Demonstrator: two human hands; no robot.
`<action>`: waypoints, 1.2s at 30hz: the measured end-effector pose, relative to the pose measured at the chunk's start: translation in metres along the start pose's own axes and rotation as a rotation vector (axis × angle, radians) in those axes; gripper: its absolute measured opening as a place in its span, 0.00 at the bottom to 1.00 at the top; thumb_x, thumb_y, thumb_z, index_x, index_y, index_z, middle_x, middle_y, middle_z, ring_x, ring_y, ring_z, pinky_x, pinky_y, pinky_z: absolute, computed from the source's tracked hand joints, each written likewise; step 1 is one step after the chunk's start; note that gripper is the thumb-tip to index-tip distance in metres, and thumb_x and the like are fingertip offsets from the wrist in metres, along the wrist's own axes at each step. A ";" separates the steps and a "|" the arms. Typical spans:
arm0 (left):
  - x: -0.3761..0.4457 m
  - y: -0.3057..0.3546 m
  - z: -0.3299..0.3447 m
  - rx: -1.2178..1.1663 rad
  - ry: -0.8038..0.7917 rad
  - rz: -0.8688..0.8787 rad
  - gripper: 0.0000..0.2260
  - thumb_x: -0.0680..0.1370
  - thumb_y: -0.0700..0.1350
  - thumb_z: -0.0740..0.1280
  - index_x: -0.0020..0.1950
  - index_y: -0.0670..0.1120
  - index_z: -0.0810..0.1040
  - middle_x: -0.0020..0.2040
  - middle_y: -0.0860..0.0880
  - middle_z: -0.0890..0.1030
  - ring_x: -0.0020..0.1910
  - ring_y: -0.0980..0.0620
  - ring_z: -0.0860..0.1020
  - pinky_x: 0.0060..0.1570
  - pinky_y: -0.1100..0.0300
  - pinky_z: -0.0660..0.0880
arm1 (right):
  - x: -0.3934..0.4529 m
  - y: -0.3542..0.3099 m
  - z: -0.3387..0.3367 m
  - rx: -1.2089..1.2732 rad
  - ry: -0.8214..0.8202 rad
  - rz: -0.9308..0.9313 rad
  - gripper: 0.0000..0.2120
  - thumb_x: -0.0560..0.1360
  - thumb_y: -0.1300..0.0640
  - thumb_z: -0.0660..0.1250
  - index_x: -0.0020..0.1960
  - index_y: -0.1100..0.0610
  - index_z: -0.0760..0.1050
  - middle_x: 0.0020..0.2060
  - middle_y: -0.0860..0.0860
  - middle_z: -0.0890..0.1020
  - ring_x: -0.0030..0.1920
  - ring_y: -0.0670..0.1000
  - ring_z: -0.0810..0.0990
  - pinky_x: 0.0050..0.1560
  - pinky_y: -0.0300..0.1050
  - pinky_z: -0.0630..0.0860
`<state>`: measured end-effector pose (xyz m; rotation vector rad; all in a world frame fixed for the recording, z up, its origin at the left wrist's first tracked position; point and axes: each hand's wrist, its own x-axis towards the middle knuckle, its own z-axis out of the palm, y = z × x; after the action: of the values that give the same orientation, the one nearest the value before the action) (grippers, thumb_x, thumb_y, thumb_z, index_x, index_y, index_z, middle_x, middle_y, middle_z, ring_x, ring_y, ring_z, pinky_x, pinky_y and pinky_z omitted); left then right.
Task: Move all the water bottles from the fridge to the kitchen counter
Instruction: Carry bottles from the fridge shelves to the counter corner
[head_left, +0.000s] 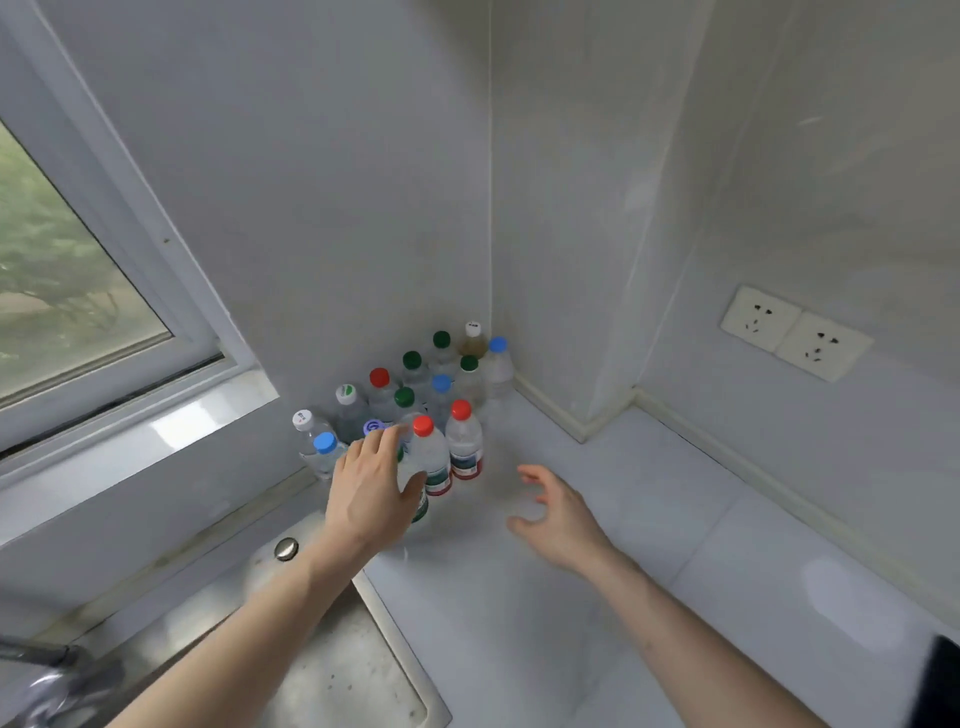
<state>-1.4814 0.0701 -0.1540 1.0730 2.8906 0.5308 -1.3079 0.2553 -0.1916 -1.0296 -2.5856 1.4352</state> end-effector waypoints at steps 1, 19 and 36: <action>-0.011 0.004 -0.003 -0.026 -0.014 0.037 0.25 0.78 0.54 0.70 0.74 0.51 0.69 0.68 0.50 0.76 0.64 0.44 0.74 0.63 0.50 0.71 | -0.012 -0.002 -0.005 -0.009 0.017 -0.005 0.33 0.74 0.54 0.75 0.76 0.49 0.67 0.72 0.47 0.74 0.68 0.49 0.75 0.66 0.43 0.74; -0.186 0.114 -0.032 -0.217 -0.372 0.768 0.18 0.80 0.57 0.67 0.70 0.57 0.73 0.72 0.58 0.71 0.69 0.51 0.71 0.69 0.56 0.66 | -0.340 0.026 -0.005 0.004 0.450 0.219 0.30 0.77 0.47 0.72 0.77 0.40 0.66 0.76 0.37 0.66 0.76 0.38 0.64 0.74 0.35 0.58; -0.420 0.346 -0.051 -0.310 -0.616 1.502 0.19 0.80 0.59 0.65 0.70 0.59 0.73 0.74 0.60 0.70 0.73 0.54 0.68 0.72 0.50 0.68 | -0.703 0.081 0.010 0.129 1.093 0.588 0.33 0.77 0.46 0.73 0.78 0.38 0.64 0.78 0.35 0.62 0.77 0.36 0.59 0.72 0.30 0.57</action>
<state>-0.9483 0.0317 -0.0400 2.5148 1.0431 0.4287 -0.7161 -0.1078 -0.0525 -1.9135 -1.4432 0.6700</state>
